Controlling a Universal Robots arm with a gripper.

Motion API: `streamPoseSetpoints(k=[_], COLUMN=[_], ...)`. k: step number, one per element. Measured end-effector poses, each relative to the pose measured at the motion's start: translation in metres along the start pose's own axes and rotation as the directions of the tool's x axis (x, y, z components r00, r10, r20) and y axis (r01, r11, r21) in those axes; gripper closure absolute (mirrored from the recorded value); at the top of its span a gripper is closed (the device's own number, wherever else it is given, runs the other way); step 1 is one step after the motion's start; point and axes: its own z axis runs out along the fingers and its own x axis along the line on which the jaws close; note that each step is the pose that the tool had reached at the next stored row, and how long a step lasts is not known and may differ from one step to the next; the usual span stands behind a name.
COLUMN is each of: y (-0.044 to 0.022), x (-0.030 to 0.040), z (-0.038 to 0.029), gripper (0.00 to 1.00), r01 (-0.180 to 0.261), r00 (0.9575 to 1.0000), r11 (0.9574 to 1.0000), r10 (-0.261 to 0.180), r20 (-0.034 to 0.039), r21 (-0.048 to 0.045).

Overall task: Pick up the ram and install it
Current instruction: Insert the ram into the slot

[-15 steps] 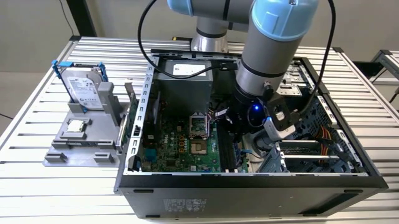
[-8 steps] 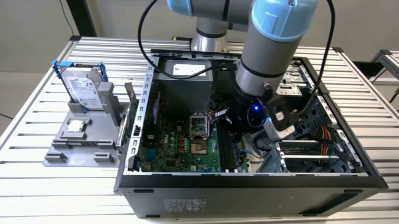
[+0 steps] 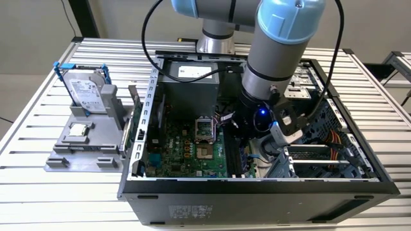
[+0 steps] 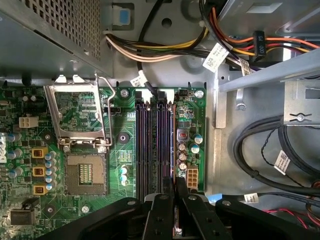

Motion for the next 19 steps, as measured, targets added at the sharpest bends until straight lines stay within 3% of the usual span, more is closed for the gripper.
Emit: streamPoseSetpoints(k=[19], y=[0.0002], x=[0.0014], z=[0.0046], gripper=[1.0], r01=[0.0], r00=[1.0], r11=[1.0], r10=[0.0], r20=[-0.0002], r21=[0.0014])
